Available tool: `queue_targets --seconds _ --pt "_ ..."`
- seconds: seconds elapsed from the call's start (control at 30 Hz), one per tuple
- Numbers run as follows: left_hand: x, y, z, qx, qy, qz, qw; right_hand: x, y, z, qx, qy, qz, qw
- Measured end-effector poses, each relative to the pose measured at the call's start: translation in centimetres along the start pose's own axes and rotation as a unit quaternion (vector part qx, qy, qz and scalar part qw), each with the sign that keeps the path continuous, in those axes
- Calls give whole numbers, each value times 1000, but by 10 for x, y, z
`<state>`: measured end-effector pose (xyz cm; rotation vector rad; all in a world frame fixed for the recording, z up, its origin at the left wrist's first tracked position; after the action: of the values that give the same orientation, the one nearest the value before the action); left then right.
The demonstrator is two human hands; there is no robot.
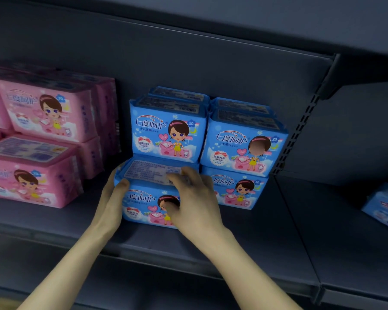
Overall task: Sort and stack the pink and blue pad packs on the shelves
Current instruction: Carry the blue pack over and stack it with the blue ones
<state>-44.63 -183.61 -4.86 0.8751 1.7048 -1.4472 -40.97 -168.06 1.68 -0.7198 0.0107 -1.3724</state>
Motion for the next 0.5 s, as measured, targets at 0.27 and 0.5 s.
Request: queue_targets --seconds 0.27,0.5 --pt "-3 0 -2 14 2 12 1000 2 0 -1 28 14 -5 999" --pt "-16 3 1 -10 -42 13 999 1 2 -1 51 8 -20 998"
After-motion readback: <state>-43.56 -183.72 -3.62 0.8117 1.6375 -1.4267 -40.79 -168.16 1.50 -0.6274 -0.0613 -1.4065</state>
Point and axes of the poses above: each hand's wrist, its own y-axis away from the middle knuckle, its own z-axis out of the back of the hand, x = y × z, the point moved 7 cm from there along -y, towards the middle knuckle, and after that the axes turned 13 degrees about -z, right-handed, at the moved point
